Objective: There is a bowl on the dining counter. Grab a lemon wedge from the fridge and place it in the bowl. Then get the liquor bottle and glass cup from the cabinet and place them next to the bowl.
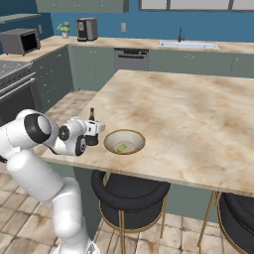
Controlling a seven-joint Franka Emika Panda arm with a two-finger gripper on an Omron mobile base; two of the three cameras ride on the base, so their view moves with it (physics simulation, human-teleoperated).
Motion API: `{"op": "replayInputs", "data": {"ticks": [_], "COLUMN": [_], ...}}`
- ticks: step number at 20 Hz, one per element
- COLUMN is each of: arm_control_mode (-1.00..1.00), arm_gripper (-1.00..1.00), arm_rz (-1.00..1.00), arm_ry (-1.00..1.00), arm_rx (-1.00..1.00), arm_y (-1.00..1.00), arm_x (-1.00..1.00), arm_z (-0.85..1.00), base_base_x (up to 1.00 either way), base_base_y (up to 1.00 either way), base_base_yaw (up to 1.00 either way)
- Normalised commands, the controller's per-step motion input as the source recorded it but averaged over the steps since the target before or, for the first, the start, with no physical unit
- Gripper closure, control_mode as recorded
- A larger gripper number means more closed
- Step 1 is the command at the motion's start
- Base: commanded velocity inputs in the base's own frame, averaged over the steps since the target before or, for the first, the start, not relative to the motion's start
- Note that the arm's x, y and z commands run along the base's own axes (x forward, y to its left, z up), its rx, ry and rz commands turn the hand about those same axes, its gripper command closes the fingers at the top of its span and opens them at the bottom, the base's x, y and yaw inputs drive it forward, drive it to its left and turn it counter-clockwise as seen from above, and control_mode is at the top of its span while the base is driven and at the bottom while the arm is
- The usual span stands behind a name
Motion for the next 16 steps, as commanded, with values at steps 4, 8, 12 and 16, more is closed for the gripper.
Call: {"op": "replayInputs", "data": {"ticks": [4, 8, 12, 16], "arm_control_mode": [-1.00, -1.00, -1.00, -1.00], "arm_gripper": [1.00, 1.00, 1.00, 1.00], "arm_rz": [0.00, 0.00, 0.00, 0.00], "arm_ry": [-0.02, -0.01, 0.00, 0.00], "arm_rx": [0.00, 0.00, 0.00, 0.00], "arm_y": [0.00, 0.00, 0.00, 0.00], "arm_x": [0.26, 0.24, 0.11, 0.00], "arm_z": [-0.04, -0.14, -0.29, -0.28], "base_base_x": [0.00, 0.00, 0.00, 0.00], "base_base_y": [0.00, 0.00, 0.00, 0.00], "base_base_yaw": [0.00, 0.00, 0.00, 0.00]}}
